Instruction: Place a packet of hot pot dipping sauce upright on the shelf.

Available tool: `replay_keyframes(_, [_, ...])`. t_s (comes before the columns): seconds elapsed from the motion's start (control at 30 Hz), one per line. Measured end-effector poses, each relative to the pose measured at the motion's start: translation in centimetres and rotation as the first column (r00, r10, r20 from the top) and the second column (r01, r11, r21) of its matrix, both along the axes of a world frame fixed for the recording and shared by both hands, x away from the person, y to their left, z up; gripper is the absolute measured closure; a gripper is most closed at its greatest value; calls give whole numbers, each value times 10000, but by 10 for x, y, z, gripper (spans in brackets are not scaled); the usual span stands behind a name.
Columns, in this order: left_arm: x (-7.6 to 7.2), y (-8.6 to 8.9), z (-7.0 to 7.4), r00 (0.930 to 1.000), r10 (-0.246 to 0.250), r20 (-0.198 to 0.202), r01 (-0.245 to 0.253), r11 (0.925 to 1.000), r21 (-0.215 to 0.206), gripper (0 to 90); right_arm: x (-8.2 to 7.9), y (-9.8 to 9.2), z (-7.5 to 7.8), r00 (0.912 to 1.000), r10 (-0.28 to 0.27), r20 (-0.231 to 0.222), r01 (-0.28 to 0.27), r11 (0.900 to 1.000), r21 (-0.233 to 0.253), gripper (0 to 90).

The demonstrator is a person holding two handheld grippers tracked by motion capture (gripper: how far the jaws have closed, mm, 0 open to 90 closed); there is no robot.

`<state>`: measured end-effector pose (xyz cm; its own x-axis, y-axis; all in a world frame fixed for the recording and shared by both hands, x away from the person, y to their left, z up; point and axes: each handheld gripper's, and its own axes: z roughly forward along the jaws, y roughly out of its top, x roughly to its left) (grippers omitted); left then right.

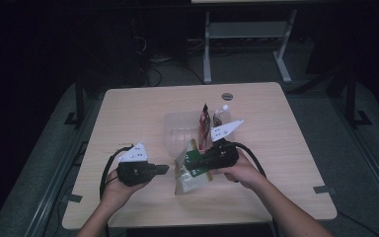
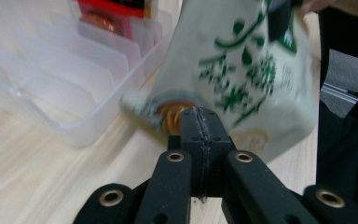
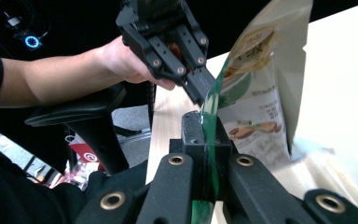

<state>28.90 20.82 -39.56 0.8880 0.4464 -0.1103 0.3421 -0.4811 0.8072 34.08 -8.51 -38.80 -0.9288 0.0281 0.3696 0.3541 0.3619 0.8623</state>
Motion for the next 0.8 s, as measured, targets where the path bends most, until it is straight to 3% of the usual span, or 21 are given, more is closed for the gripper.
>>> replay_keyframes(0.33, [-2,12,-17,9968,90,-793,-22,9963,855,598,-1,-8,16,9982,-326,493,329,9994,-45,900])
replay_keyframes(0.53, [-1,7,-28,9948,-202,-1002,362,9863,1608,437,-1,-10,25,9965,-417,731,423,9991,-62,900])
replay_keyframes(0.8, [0,3,-37,9911,-259,-1305,493,9826,1793,307,5,-13,36,9931,-702,942,696,9975,105,900])
